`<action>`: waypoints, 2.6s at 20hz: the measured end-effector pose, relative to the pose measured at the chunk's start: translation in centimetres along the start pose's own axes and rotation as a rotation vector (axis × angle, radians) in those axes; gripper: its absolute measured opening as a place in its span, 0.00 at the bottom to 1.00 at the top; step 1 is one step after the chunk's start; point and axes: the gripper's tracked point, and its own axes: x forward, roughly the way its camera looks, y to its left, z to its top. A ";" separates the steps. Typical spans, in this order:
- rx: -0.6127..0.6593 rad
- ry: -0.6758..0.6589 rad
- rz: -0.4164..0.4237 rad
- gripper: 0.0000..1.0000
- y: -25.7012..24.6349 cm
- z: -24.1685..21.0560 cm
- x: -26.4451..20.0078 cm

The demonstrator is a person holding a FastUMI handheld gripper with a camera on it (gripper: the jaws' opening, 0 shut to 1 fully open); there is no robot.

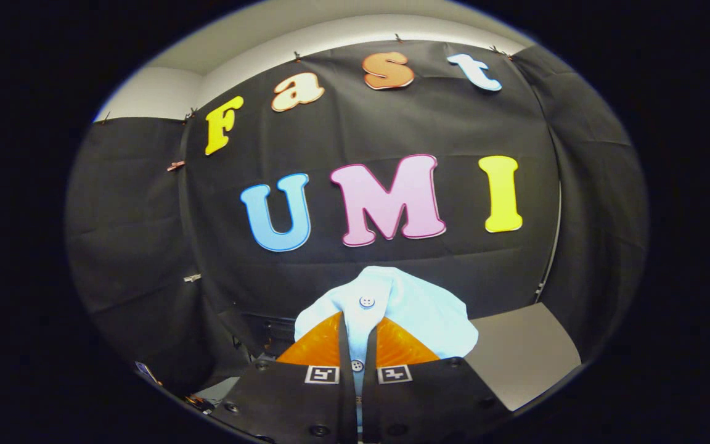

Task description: Put the clothes into the washing machine and then close the washing machine lid.

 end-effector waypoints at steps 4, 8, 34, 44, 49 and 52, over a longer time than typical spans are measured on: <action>0.018 0.029 0.080 0.08 7.2 -2.8 2.2; 0.027 0.067 0.167 0.08 14.0 -7.8 4.3; 0.006 0.247 0.060 0.08 15.2 -26.6 14.3; 0.009 0.404 -0.028 0.12 12.2 -35.8 17.7; -0.045 0.412 -0.029 0.73 12.3 -36.4 16.9; -0.048 0.407 -0.023 0.99 12.5 -36.5 16.3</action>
